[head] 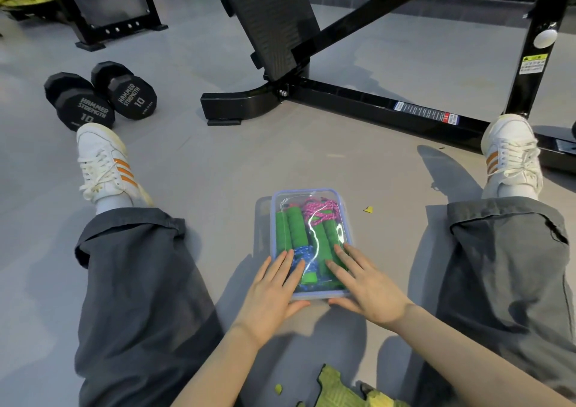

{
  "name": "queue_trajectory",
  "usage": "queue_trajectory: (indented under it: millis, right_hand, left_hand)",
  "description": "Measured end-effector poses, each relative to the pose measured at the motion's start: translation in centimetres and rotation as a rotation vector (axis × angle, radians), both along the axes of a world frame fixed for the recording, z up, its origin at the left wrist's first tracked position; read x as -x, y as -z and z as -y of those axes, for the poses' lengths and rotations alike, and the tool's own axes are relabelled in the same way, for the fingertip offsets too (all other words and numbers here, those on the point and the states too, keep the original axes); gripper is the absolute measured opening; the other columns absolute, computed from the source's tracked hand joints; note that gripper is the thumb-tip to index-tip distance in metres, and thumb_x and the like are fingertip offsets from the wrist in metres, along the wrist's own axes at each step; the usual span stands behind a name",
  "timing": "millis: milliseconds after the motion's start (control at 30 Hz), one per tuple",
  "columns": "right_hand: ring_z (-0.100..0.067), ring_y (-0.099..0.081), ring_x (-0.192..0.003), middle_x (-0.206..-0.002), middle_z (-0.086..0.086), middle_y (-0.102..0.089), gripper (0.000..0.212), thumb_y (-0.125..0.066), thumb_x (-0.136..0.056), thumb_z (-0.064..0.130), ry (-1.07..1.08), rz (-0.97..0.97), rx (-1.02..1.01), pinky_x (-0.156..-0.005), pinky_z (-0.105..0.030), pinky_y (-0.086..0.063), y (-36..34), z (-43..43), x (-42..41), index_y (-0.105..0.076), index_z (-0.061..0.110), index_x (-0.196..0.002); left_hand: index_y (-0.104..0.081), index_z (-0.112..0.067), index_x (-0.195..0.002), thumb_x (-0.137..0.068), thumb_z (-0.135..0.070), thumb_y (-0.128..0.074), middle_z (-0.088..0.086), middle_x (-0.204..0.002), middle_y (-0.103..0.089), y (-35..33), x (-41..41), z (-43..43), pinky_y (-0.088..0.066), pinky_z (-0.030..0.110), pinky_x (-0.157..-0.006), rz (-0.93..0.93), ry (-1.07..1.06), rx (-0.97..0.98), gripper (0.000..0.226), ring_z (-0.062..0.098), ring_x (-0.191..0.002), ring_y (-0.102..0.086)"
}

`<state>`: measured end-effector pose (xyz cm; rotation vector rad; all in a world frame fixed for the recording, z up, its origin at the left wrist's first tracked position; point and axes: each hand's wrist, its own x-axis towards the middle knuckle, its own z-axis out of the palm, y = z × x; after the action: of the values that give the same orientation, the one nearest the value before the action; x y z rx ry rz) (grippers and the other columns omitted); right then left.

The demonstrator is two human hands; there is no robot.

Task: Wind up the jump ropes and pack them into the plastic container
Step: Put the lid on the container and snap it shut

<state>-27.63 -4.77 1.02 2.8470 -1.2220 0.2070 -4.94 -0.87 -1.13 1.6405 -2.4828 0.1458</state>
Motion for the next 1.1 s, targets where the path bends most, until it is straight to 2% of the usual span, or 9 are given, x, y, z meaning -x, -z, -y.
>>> queue_trajectory:
  millis: [167,333,433,533,633,733,867,1000,1100]
  right_hand:
    - [-0.033,-0.054,-0.117,-0.128,-0.014,-0.057,0.070,-0.026,-0.089,0.068,0.103,0.041,-0.035,-0.107,-0.045,-0.030,-0.7,-1.2,-0.8,-0.047,0.014,-0.128]
    - [-0.020,-0.046,-0.116,-0.129,-0.009,-0.057,0.067,-0.041,-0.088,0.061,0.077,0.195,-0.082,-0.108,-0.045,-0.020,-0.9,-3.3,-2.2,-0.042,0.015,-0.135]
    - [-0.015,-0.046,-0.110,-0.127,-0.001,-0.059,0.057,-0.041,-0.092,0.053,-0.020,0.265,-0.140,-0.111,-0.040,-0.015,-1.5,-3.8,-3.1,-0.040,0.017,-0.136]
    - [-0.018,-0.042,-0.114,-0.123,0.005,-0.060,0.046,-0.030,-0.097,0.046,-0.073,0.301,-0.162,-0.111,-0.038,-0.014,-1.7,-2.9,-3.3,-0.045,0.019,-0.132]
    - [-0.032,-0.040,-0.127,-0.135,-0.004,-0.052,0.062,-0.012,-0.097,0.053,0.107,0.314,-0.138,-0.110,-0.041,-0.015,-1.5,-1.1,-2.2,-0.051,0.018,-0.131]
    - [-0.029,-0.018,-0.142,-0.154,0.001,-0.025,0.088,0.011,-0.083,0.069,0.258,0.187,-0.196,-0.117,-0.037,-0.002,-0.9,-0.1,0.8,-0.032,0.024,-0.145]
    - [-0.031,-0.052,-0.115,-0.138,-0.005,-0.051,0.066,-0.013,-0.094,0.059,0.185,0.001,-0.146,-0.106,-0.038,-0.018,-1.8,-0.4,1.9,-0.048,0.021,-0.137]
    - [-0.018,-0.045,-0.089,-0.107,0.003,-0.059,0.056,-0.027,-0.093,0.059,0.061,0.043,-0.047,-0.088,-0.029,-0.031,-2.0,-0.1,1.9,-0.056,0.023,-0.124]
    - [-0.025,-0.051,-0.098,-0.106,0.000,-0.057,0.060,-0.025,-0.091,0.066,0.000,-0.016,-0.037,-0.096,-0.036,-0.038,-1.9,1.6,2.3,-0.046,0.024,-0.127]
  left_hand:
    - [-0.042,-0.018,-0.131,-0.084,-0.059,-0.041,0.008,-0.133,-0.058,-0.4,-1.3,0.7,-0.019,0.044,-0.111,0.047,0.073,0.095,0.063,0.019,-0.125,-0.052]
    - [-0.066,-0.020,-0.119,-0.044,-0.025,-0.094,0.014,-0.124,-0.064,-1.9,-4.1,1.9,-0.029,0.050,-0.098,0.110,0.104,0.142,0.080,0.027,-0.112,-0.062]
    - [-0.074,-0.017,-0.104,-0.037,0.002,-0.075,0.016,-0.111,-0.067,-2.5,-5.1,1.6,-0.028,0.049,-0.096,0.034,-0.051,0.147,0.070,0.030,-0.099,-0.064]
    - [-0.074,-0.018,-0.101,-0.068,-0.018,-0.047,0.008,-0.103,-0.068,-2.6,-2.6,0.2,-0.032,0.039,-0.091,-0.136,-0.120,0.090,0.044,0.026,-0.091,-0.065]
    - [-0.063,-0.020,-0.125,-0.095,-0.039,-0.035,0.013,-0.125,-0.062,-1.1,0.4,-1.5,-0.027,0.040,-0.103,-0.205,-0.149,-0.031,0.045,0.029,-0.117,-0.055]
    - [-0.037,-0.023,-0.143,-0.100,-0.058,-0.017,0.017,-0.148,-0.035,0.0,0.8,-2.2,-0.011,0.043,-0.112,-0.108,-0.157,-0.068,0.059,0.027,-0.144,-0.015]
    - [-0.027,-0.028,-0.147,-0.096,-0.067,-0.015,0.015,-0.149,-0.036,-0.1,-1.2,-1.2,-0.008,0.043,-0.112,-0.063,-0.105,-0.069,0.065,0.024,-0.144,-0.016]
    - [-0.004,-0.037,-0.152,-0.096,-0.068,-0.015,0.011,-0.148,-0.041,-0.1,-3.3,-0.5,-0.007,0.043,-0.113,-0.043,-0.044,-0.048,0.066,0.021,-0.139,-0.024]
    - [-0.003,-0.036,-0.152,-0.096,-0.066,-0.014,0.013,-0.145,-0.044,0.0,-3.2,-0.4,-0.009,0.041,-0.113,-0.086,-0.023,-0.039,0.065,0.023,-0.136,-0.029]
